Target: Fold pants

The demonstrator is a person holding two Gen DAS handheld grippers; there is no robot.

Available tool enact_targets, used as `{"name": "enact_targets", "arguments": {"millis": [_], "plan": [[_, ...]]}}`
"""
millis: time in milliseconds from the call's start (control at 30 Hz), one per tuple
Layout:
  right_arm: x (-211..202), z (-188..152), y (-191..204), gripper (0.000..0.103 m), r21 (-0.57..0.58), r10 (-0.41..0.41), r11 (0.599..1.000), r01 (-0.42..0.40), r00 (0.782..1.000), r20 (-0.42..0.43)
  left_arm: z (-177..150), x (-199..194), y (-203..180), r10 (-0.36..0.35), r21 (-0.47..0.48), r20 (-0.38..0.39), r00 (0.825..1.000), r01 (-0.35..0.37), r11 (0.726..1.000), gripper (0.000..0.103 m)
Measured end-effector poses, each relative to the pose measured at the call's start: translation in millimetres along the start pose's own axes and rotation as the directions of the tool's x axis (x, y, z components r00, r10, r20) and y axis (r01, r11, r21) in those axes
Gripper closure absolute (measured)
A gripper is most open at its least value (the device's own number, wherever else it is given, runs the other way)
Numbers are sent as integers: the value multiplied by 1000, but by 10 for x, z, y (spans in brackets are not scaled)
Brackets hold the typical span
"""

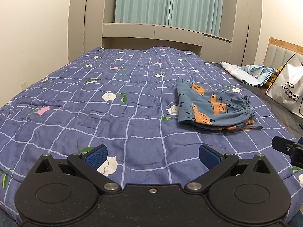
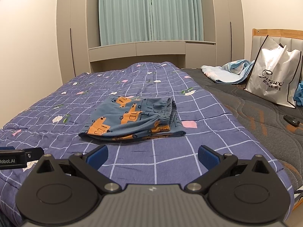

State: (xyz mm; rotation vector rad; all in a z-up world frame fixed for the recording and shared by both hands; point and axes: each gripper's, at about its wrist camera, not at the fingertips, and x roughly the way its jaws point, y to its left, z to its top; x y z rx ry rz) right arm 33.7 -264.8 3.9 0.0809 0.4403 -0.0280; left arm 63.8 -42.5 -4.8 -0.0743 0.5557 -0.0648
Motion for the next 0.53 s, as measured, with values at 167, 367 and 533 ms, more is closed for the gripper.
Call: {"name": "enact_targets", "arguments": {"millis": [167,367,533], "plan": [[4,2,-1,0,0,1,1000,-1,1000,-3,9,7,-12,-1,3,0,1000,1,1000,1],[6,-2,-5,0,1,2,1000,-2,1000,-8,7,9,-7,-2,2,0,1000,2,1000,1],[9,-3,-13,0,2,2,1000,-2,1000,-11,-1,14,-9,-8,3,1,1000,8,1000,1]]}}
